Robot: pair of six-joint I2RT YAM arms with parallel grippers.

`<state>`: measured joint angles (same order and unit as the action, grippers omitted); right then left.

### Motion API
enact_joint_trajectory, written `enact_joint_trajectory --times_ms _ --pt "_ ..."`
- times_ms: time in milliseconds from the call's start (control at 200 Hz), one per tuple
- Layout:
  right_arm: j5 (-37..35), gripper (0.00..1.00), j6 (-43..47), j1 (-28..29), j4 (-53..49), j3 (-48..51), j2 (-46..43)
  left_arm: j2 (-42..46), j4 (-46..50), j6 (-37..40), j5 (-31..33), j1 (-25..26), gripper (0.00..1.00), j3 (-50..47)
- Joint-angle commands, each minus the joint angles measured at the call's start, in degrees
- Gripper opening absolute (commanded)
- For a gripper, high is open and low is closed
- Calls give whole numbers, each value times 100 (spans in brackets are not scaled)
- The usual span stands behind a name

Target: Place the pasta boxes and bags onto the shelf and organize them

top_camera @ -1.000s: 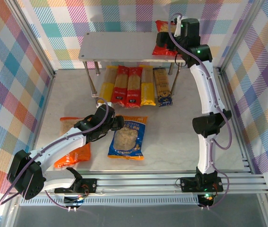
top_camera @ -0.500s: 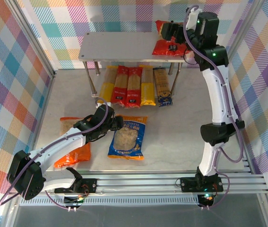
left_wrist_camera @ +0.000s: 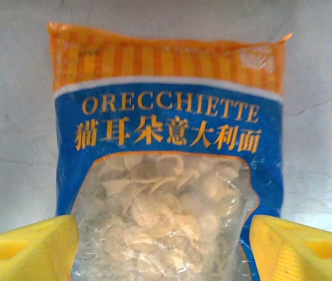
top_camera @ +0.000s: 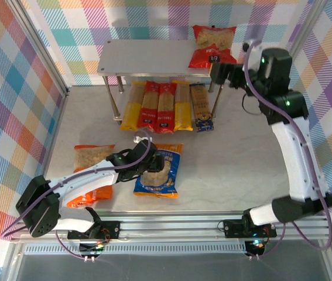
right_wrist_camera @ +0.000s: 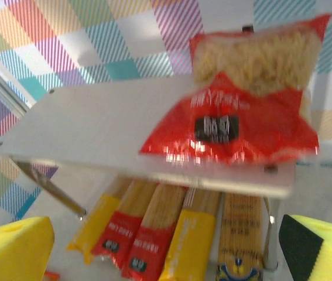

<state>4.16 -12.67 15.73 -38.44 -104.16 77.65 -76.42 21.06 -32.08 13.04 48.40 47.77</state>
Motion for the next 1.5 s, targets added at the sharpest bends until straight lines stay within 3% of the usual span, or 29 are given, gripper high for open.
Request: enact_joint_trajectory --times_ms 0,310,530,960,1070,1305,1495 --pt "102 99 6 105 89 792 -653 -269 215 -161 209 186 77 27" --pt "487 99 -613 244 -1054 3160 -1931 -949 726 -62 561 407 77 553" --pt "1035 99 -1176 260 -727 4695 -2141 -1195 674 -28 490 481 80 678" --pt "1260 99 -1453 387 -65 5337 -1756 -1935 507 109 303 504 78 960" --pt "1289 99 -1457 388 -2 5396 -1651 -2094 531 110 183 504 69 979" --pt "1333 99 -1453 396 99 5394 -1509 -2165 637 158 42 495 24 998" --pt "1359 99 -1459 396 138 5391 -1445 -2131 724 213 -16 495 5 1015"
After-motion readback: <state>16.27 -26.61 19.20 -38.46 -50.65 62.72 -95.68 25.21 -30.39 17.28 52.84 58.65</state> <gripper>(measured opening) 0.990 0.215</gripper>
